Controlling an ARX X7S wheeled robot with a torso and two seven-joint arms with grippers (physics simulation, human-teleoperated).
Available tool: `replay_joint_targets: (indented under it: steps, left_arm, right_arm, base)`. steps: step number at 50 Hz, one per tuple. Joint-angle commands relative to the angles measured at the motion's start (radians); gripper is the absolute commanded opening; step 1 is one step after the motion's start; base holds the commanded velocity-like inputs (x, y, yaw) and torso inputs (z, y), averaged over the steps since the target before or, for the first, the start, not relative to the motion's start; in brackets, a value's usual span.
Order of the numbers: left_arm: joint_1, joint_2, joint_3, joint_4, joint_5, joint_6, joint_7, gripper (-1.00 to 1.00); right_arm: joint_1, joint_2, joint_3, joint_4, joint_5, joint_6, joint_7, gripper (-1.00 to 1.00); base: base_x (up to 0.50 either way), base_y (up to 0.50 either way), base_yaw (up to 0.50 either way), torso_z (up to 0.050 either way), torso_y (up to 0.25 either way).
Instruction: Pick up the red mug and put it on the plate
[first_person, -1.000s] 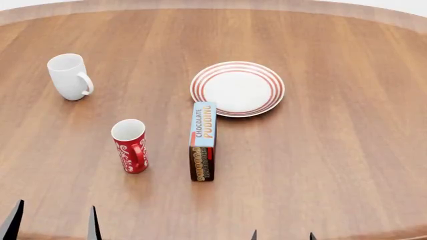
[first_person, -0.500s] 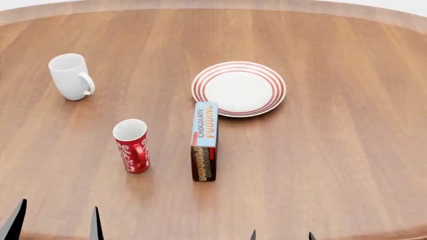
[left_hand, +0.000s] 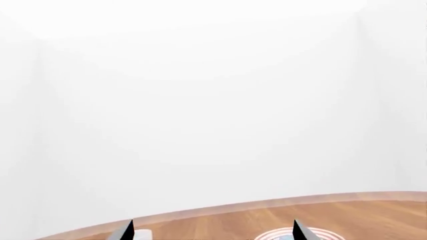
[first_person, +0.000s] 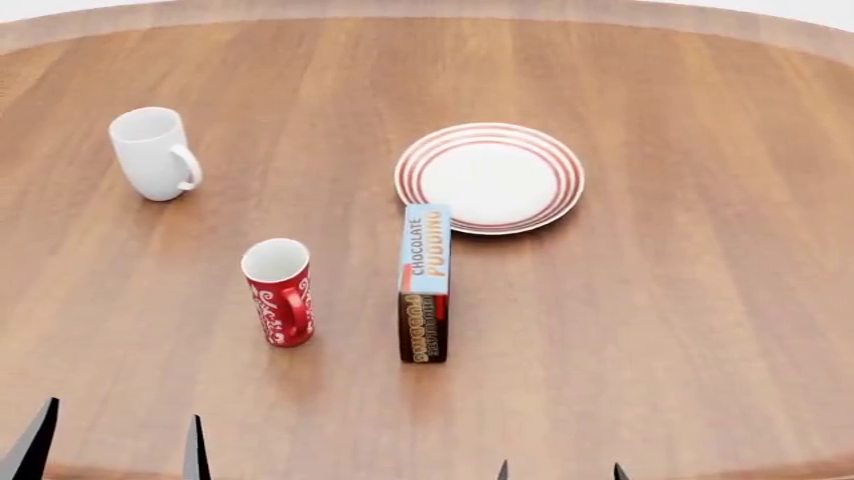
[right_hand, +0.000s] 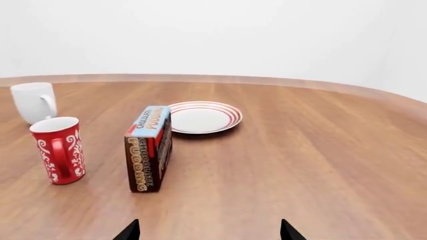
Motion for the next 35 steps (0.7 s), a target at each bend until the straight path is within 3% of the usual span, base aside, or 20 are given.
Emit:
replay_joint_targets:
  steps: [1,16,17,19,35]
  left_arm:
    - [-0.001,-0.006,0.009,0.002,-0.008,-0.004,-0.002,1.0]
    - [-0.003,-0.016,0.021,0.004,0.002,-0.009,-0.008,1.0]
    - [0.002,-0.006,0.016,0.009,-0.05,-0.018,-0.008,1.0]
    - [0.005,-0.015,0.011,0.027,0.035,-0.054,-0.035,1.0]
    - [-0.007,-0.026,0.038,0.001,-0.007,-0.001,-0.009,1.0]
  right_arm:
    - [0.002,0.006,-0.01,0.002,0.006,-0.002,0.003,1.0]
    - [0.004,0.013,-0.019,0.004,0.02,-0.011,0.003,1.0]
    - [0.007,0.015,-0.029,0.0,0.0,0.02,0.017,1.0]
    - [0.006,0.014,-0.029,0.004,0.006,0.01,0.014,1.0]
    - [0.005,0.022,-0.033,-0.003,0.022,0.002,0.018,1.0]
  base:
    - [0.0,0.12,0.0,0.0,0.0]
    - [0.0,0.13,0.0,0.0,0.0]
    - [0.0,0.12,0.0,0.0,0.0]
    - [0.0,0.12,0.0,0.0,0.0]
    - [0.0,0.12,0.0,0.0,0.0]
